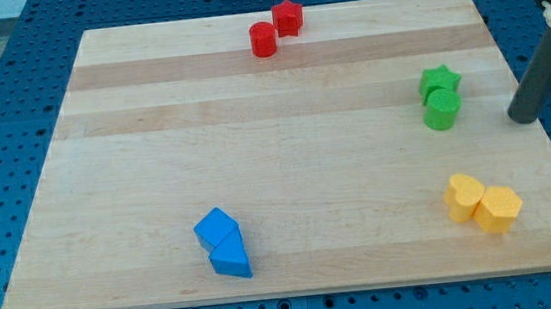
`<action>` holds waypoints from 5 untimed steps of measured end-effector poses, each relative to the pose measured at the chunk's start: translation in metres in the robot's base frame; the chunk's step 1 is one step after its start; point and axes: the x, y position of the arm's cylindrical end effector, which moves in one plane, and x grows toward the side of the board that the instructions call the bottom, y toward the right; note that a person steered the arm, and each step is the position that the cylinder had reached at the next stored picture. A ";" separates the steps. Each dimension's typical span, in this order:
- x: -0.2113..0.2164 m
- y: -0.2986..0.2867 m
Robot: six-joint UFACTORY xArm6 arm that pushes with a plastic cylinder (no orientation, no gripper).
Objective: Keep green blocks in between red blocks and blue blocks
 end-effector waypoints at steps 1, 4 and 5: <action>-0.020 -0.013; -0.026 -0.077; -0.026 -0.130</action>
